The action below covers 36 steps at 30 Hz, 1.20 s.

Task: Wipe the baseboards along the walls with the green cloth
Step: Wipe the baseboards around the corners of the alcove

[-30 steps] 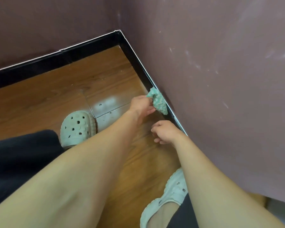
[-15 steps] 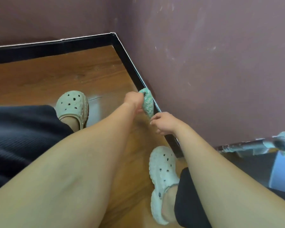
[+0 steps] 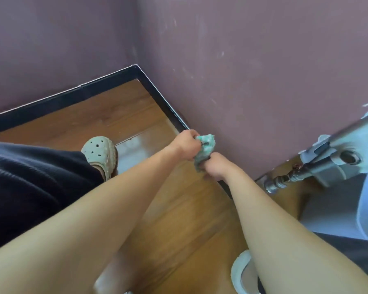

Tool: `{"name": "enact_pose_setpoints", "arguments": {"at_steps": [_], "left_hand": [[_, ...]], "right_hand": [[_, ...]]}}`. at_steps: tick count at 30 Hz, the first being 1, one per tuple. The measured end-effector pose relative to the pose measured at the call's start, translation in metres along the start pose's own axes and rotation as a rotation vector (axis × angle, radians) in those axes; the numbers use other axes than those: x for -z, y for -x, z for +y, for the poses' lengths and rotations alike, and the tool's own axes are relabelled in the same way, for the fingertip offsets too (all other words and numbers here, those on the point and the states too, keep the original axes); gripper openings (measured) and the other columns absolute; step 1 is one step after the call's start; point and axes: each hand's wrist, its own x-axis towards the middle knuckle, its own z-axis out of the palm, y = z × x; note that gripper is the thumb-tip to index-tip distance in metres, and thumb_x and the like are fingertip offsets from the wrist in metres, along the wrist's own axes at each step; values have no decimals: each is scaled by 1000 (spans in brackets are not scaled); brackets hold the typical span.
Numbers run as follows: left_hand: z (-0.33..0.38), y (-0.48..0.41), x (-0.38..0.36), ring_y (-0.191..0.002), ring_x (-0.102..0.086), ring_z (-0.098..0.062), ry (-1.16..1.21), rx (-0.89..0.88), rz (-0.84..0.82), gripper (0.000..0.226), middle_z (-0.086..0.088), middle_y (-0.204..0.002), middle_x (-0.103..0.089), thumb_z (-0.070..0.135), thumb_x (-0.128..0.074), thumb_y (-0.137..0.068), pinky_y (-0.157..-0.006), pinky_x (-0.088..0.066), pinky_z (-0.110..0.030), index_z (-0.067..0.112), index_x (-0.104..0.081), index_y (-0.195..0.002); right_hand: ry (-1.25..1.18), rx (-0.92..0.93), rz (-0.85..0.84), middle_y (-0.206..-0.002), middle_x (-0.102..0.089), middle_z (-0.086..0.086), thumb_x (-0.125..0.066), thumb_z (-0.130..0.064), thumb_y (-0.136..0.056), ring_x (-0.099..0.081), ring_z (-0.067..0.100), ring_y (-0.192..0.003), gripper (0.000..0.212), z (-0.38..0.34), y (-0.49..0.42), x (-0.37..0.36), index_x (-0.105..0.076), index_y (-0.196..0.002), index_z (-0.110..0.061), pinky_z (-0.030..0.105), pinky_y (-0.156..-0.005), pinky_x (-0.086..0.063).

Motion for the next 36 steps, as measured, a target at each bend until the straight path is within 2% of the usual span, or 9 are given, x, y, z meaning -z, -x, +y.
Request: {"name": "enact_pose_setpoints", "arguments": {"at_steps": [3,9,13,19,22,24,27,31,36], "left_hand": [[5,2,6,-74,-70,-25,75,74,78,25,-13,-94,-67,4,-39,-98,-58,-64,-36,9,-61,-108],[-4,-15,12,-70,-67,-33,329,274,231,32,-21,-98,-68,7,-38,-98,-70,-64,-42,5,-57,-124],[-26,-38,1,-65,-65,-28,398,341,286,29,-21,-110,-66,7,-35,-99,-64,-61,-42,12,-55,-119],[-53,-79,-7,-70,-61,-22,587,408,322,22,-7,-92,-60,9,-40,-102,-41,-53,-23,21,-55,-113],[-64,-109,-16,-90,-67,-25,642,352,352,26,-6,-105,-69,18,-48,-99,-74,-63,-35,22,-64,-120],[-83,-143,-26,-104,-69,-26,633,302,379,36,-6,-116,-71,27,-52,-92,-98,-57,-42,27,-65,-125],[-66,-150,-29,-115,-65,-29,627,272,339,39,-11,-127,-65,17,-56,-97,-107,-50,-42,16,-59,-136],[-50,-133,-37,-106,-59,-26,585,301,264,22,-10,-113,-56,-6,-57,-97,-107,-50,-44,11,-53,-110],[-63,-119,-48,-92,-71,-34,401,266,136,24,-3,-84,-60,-4,-69,-91,-79,-63,-41,14,-54,-83]], "right_hand": [[-86,78,-15,-113,-66,7,-55,-17,-88,-70,29,-95,29,1,-6,2,-62,-116,-16,53,-87,-58],[-64,82,20,-94,-64,10,-53,-20,-95,-60,27,-71,21,11,-13,17,-61,-114,-14,34,-67,-49],[15,15,-33,-95,-66,7,-54,-24,-95,-63,22,-66,11,18,-28,8,-62,-101,-19,31,-64,-48],[39,-41,-121,-110,-68,8,-54,-29,-97,-66,20,-75,16,17,-62,4,-63,-108,-22,33,-74,-53],[12,-52,-117,-108,-69,5,-53,-31,-97,-68,18,-77,17,15,-81,2,-63,-110,-24,32,-75,-55],[-5,-57,-122,-109,-69,3,-54,-32,-96,-71,17,-81,22,13,-90,0,-62,-116,-25,32,-76,-56],[-32,-68,-124,-111,-68,2,-53,-33,-97,-73,19,-89,27,13,-97,1,-58,-122,-25,32,-79,-58],[-65,-87,-115,-113,-67,0,-52,-31,-97,-73,17,-87,31,17,-100,1,-59,-127,-24,29,-76,-58],[-98,-105,-126,-116,-66,3,-53,-30,-96,-73,17,-86,37,23,-98,-4,-57,-132,-21,26,-69,-55]]}}
